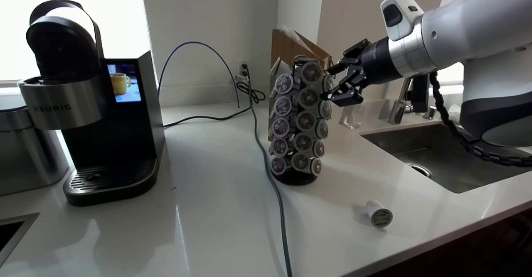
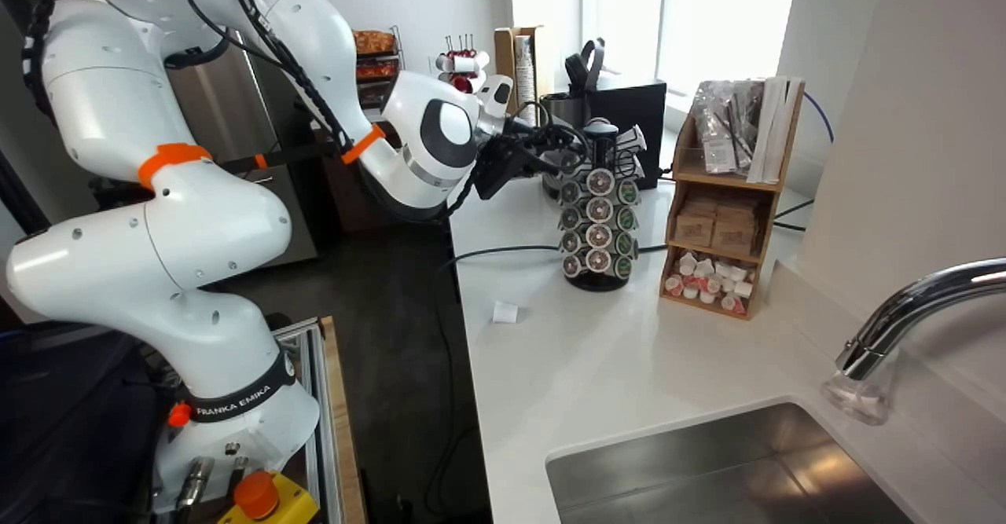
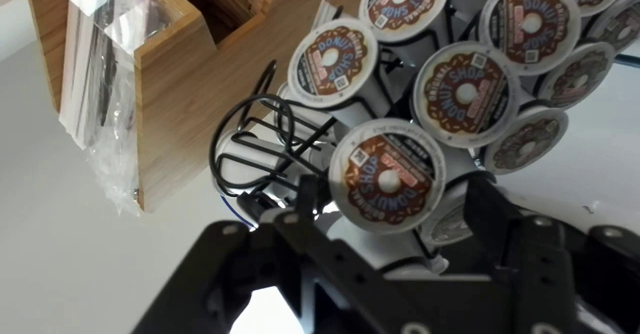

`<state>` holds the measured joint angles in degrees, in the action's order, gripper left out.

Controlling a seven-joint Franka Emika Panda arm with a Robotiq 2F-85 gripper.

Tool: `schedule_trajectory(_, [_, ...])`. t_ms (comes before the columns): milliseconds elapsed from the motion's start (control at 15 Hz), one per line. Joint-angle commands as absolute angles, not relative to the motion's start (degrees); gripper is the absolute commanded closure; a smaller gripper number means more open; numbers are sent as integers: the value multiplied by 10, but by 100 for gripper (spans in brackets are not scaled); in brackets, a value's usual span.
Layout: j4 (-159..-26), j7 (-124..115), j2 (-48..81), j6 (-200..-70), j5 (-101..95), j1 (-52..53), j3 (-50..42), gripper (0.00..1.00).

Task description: Rotate the coffee pods stand then put one coffee pod from the counter on the stand.

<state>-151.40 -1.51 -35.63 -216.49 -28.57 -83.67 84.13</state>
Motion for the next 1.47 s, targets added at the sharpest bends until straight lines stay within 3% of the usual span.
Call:
schedule_trajectory(0, [-1533,75,-298,-2136,-216,-830,881,0])
schedule_trajectory(333, [-1537,102,-213,-2030,-220,-738,821,0])
schedule_trajectory(1200, [-1504,51,-185,-1629,-137,-281,467,0])
schedule_trajectory(1400, [-1506,113,-206,-1566,3,-171,394,0])
